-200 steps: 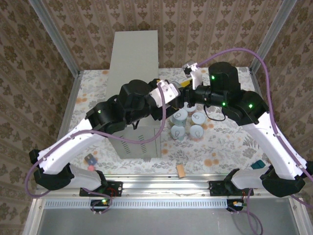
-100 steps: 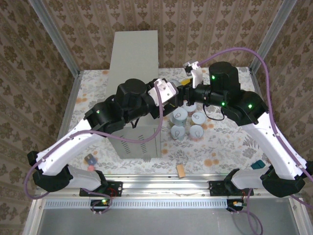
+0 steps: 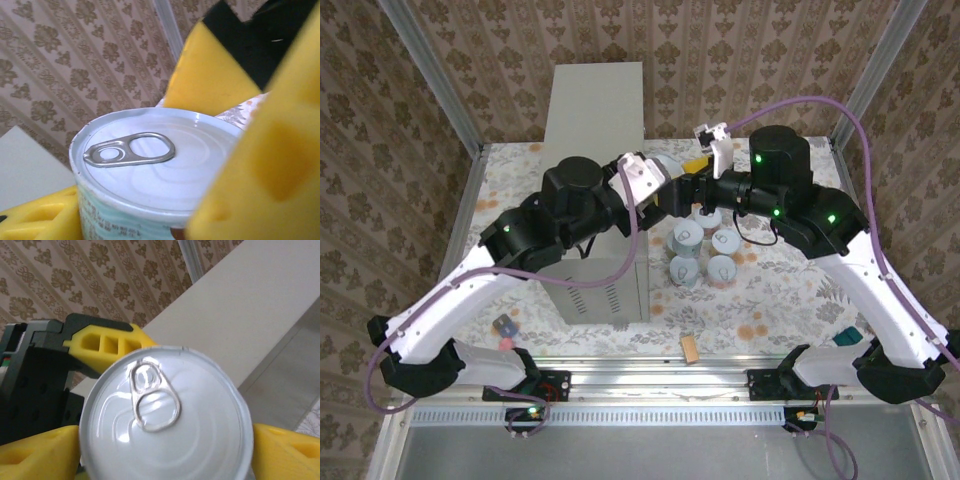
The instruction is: Place and organize the canned foods onto the counter
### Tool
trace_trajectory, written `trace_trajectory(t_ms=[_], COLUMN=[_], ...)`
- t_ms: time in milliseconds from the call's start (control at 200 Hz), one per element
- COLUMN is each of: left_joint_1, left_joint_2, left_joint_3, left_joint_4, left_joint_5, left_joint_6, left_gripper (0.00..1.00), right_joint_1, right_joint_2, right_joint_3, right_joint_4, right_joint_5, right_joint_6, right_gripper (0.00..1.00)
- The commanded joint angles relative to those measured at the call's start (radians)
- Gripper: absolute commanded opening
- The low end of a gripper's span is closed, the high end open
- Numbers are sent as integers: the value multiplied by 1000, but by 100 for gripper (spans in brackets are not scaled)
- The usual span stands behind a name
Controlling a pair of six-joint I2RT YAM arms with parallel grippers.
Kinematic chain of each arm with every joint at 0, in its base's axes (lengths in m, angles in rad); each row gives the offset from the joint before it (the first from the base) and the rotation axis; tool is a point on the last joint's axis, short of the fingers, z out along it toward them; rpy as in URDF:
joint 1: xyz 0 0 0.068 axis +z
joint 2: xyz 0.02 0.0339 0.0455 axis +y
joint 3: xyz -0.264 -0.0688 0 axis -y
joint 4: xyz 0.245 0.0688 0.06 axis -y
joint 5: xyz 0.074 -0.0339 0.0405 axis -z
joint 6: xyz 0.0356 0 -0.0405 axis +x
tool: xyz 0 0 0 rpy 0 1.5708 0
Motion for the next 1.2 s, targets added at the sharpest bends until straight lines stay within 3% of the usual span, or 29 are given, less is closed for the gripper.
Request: trace_trajectory(t_ms=[0,320,890,1020,1190], left_joint_1=[16,78,520,602,642], left_joint_2=[-42,-77,-118,-127,-157], left_joint_3=[2,0,-67,-145,-233], left_joint_4=[77,58,160,242,306], left_joint_5=[-37,-12,386,476,494], left_joint_6=[-26,-33,-243,-305,-340], left_gripper=[56,55,56,56,56], right_joint_1=[13,13,13,13,13], right_joint_2=[-29,-54,-223,-282,-349], right_joint_3=[2,-7,-214,-286,-354], right_joint_4=[39,45,52,59,64], right_joint_5=[-35,6,83,115,139], right_joint_6=[6,-5,-139,-155,-174], right_gripper=[88,100,100,100,100])
